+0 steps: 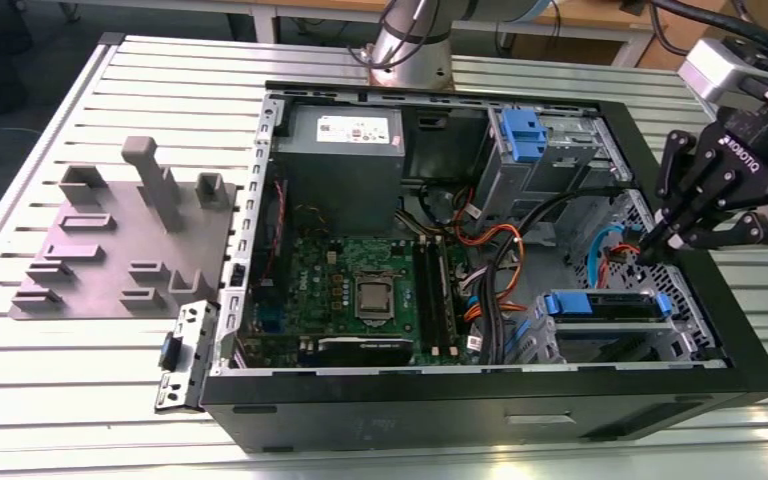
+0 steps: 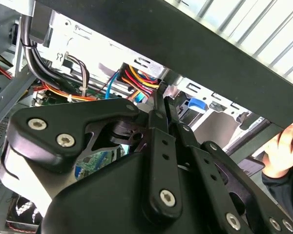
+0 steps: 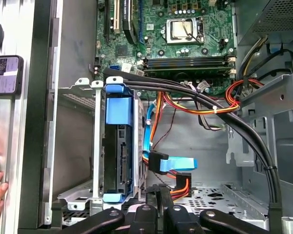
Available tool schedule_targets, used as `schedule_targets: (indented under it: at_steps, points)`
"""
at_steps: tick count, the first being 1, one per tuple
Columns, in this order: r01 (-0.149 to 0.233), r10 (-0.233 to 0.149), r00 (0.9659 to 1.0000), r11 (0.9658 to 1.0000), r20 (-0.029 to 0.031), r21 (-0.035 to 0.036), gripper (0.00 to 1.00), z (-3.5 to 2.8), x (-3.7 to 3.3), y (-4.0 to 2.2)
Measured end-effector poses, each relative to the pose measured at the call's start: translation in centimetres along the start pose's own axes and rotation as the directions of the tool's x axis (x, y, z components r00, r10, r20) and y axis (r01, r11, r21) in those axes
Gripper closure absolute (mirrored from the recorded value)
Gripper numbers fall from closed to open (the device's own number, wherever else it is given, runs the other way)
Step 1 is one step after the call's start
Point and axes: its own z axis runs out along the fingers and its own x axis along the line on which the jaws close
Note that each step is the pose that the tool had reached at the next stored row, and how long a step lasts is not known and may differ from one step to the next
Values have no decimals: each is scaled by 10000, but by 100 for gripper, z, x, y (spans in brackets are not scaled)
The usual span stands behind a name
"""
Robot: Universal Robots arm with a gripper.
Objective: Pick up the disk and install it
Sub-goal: 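Insert the first disk wire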
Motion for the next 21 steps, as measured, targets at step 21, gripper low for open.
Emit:
schedule_targets:
  at_steps: [21]
  points:
    - [-46, 46, 9994, 10000, -342, 10, 75, 29, -87, -11]
